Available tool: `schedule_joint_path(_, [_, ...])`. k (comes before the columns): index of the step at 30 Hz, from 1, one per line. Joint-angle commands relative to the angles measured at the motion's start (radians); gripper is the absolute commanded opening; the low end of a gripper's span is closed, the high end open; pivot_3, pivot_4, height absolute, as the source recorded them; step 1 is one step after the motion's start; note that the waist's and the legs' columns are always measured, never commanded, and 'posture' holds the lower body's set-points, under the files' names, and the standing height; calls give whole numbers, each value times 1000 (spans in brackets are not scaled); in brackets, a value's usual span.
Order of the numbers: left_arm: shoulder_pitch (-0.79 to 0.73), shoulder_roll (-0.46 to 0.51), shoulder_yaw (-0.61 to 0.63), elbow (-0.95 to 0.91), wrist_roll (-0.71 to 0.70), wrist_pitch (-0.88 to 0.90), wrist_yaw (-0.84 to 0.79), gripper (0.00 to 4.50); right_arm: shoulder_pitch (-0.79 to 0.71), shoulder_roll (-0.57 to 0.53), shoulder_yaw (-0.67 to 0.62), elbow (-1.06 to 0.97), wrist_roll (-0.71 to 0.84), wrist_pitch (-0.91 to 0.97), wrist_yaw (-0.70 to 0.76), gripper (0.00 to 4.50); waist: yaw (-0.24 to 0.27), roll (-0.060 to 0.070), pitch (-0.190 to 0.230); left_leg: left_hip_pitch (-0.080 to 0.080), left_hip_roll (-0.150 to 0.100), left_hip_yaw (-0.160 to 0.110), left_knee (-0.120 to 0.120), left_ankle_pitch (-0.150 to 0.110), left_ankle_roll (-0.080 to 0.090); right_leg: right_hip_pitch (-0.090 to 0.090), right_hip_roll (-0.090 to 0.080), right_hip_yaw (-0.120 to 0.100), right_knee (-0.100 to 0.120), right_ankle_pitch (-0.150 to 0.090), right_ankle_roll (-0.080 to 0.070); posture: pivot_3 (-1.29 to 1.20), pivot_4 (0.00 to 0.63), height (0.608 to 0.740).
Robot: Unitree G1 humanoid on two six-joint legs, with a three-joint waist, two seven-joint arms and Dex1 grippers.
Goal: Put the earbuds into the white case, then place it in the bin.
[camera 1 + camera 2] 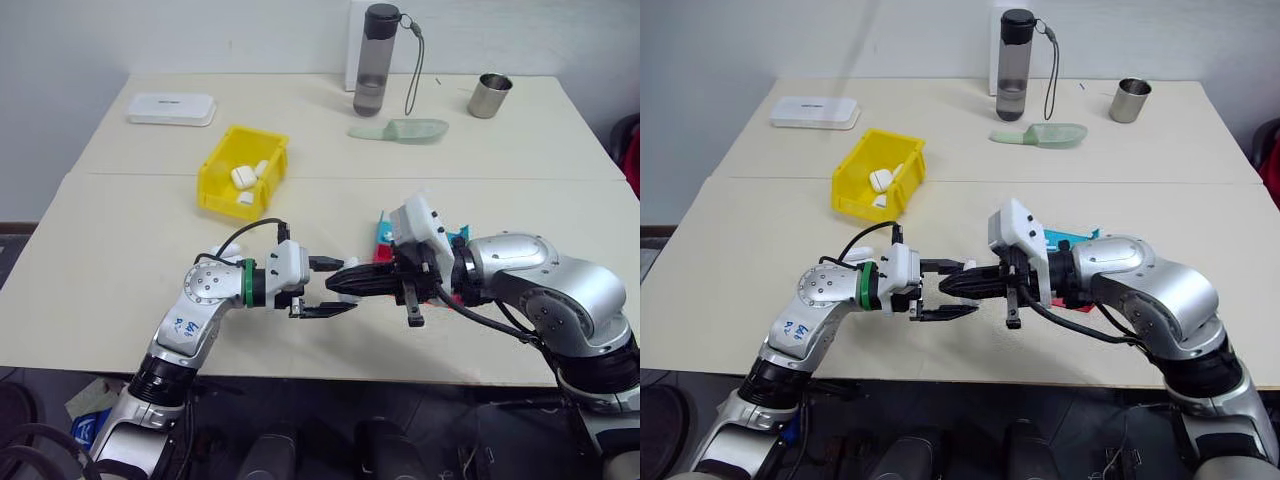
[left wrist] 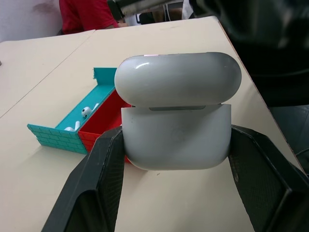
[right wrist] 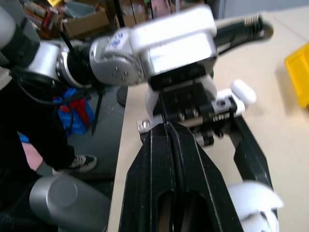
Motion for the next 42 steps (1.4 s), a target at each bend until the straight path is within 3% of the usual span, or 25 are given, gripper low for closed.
schedule_joint_path(1, [19, 4, 41, -54, -50, -7, 1, 2770, 58, -73, -53, 2, -40, -47, 58, 23, 0, 0, 0, 0, 0, 0, 0, 0, 0, 0, 0, 0, 0, 0, 0, 0, 150, 740])
schedule_joint_path(7, [56, 9, 93, -84, -125, 2, -8, 2770, 230, -183, -211, 57, -43, -130, 151, 23, 0, -1, 1, 0, 0, 0, 0, 0, 0, 0, 0, 0, 0, 0, 0, 0, 150, 740])
schedule_joint_path(10, [85, 5, 141, -116, -181, 35, 24, 2770, 334, -155, -333, 74, -2, -195, 179, 23, -2, -1, 1, 0, 0, 0, 0, 0, 0, 0, 0, 0, 0, 0, 0, 0, 150, 740])
schedule_joint_path(13, [108, 13, 258, -144, -272, 127, 119, 2770, 476, -93, -510, 51, 31, -233, 116, 180, -2, -1, 1, 0, 1, 1, 0, 0, 0, 0, 1, 1, 1, 0, 0, 0, 150, 740])
schedule_joint_path(15, [95, 31, 332, -132, -273, 179, 217, 2770, 541, -19, -597, 15, 2, -329, 54, 593, 0, -2, 1, 0, 1, 1, 0, 0, 0, 0, 1, 0, 1, 0, 0, 0, 150, 740])
schedule_joint_path(20, [-84, 42, 464, 50, -206, 213, 465, 2770, 607, 131, -702, 13, -153, -605, -73, 2255, 0, -3, 1, 1, 0, 2, 1, 0, 0, 0, 1, 2, 3, 0, 0, 0, 150, 740])
schedule_joint_path(23, [-198, 53, 467, 210, -139, 178, 530, 2770, 605, 172, -715, 44, -214, -708, -120, 3287, -1, -3, 0, 2, -1, 2, 1, 0, 0, 0, 1, 2, 5, 1, 1, 0, 150, 740])
schedule_joint_path(27, [-378, 79, 421, 570, 0, 62, 591, 2770, 598, 205, -691, 53, -250, -782, -163, 4494, -3, -3, 0, 3, -2, 2, 0, 0, 0, -1, 0, 1, 8, 1, 1, 0, 150, 740])
schedule_joint_path(34, [-572, 80, 394, 1053, 99, -153, 586, 2770, 604, 211, -643, 51, -291, -851, -193, 4494, -11, -4, 0, 3, -4, 3, -1, 0, 0, -4, 0, -1, 12, 1, 1, 0, 150, 740])
schedule_joint_path(39, [-605, 88, 390, 1084, 92, -210, 483, 4318, 624, 206, -613, 34, -292, -849, -206, 4500, -19, -5, 0, 3, -4, 2, 0, 0, 0, -5, 0, -1, 14, 1, 1, 0, 150, 740])
schedule_joint_path(42, [-536, 117, 406, 934, 32, -173, 349, 4492, 642, 181, -597, 39, -288, -846, -178, 4500, -27, -5, 0, 3, -4, 2, 0, 0, 0, -5, 0, 0, 14, 1, 1, 0, 150, 740])
